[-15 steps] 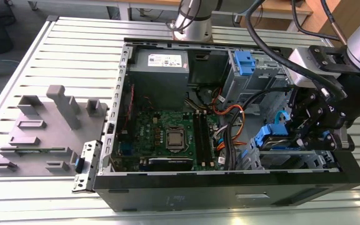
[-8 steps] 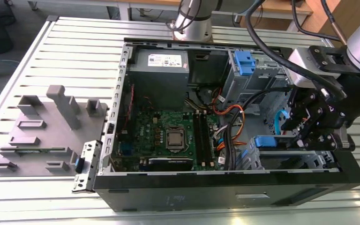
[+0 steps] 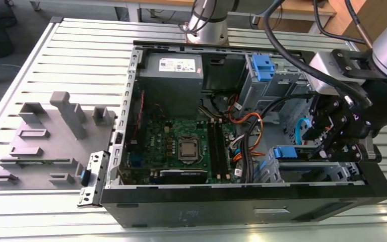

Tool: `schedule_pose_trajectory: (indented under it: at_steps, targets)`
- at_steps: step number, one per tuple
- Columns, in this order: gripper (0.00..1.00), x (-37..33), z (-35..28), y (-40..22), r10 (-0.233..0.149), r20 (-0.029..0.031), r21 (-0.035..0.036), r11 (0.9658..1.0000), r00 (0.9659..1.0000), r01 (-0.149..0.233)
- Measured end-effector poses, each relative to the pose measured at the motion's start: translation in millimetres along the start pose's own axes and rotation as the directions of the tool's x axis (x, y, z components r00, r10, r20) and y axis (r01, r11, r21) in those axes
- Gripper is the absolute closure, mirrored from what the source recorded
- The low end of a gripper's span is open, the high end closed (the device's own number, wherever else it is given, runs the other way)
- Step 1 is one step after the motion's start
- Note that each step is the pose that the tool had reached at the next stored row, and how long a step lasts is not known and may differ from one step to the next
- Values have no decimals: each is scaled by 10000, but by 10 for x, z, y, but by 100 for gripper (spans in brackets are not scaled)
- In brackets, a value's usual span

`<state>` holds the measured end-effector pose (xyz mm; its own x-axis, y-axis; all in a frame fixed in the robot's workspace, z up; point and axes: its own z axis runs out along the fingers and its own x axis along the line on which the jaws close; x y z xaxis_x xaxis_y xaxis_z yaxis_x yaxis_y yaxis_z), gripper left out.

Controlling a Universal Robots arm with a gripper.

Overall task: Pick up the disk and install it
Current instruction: 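Insert the disk into the insertion slot, then insert the first disk wire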

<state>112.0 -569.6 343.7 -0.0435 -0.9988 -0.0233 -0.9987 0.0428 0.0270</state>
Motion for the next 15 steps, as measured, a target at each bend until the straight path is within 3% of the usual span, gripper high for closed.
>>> schedule_pose_trajectory:
  at_steps: [2, 15]
  targets:
    - [58, 0, 0, 2, -9, 8, 47, 10000, 10000, 9]
    - [58, -2, -73, 4, -10, 11, 50, 10000, 10000, 10]
